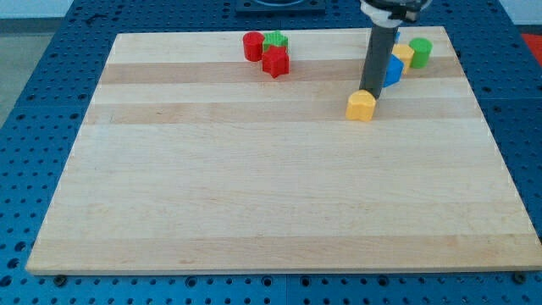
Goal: Push green circle towards center
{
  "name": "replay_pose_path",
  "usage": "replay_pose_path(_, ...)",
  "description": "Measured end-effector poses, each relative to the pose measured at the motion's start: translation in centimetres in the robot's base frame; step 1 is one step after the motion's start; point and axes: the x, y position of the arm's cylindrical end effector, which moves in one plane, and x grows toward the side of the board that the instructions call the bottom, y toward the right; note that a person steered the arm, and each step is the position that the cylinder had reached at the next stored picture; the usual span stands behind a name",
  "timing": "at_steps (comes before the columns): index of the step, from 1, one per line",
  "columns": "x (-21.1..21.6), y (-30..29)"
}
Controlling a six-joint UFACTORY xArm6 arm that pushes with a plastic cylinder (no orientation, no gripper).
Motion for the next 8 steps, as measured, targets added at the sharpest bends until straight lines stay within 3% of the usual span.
replay_pose_path(1,3.6,-0.7)
replay_pose_path(2,3.6,3.5)
replay_pose_path(3,2.1,11.6)
replay_pose_path(5,-10.9,19.0)
replay_pose_path(6,-17.1,18.8)
replay_pose_path(8,-13.4,13.2)
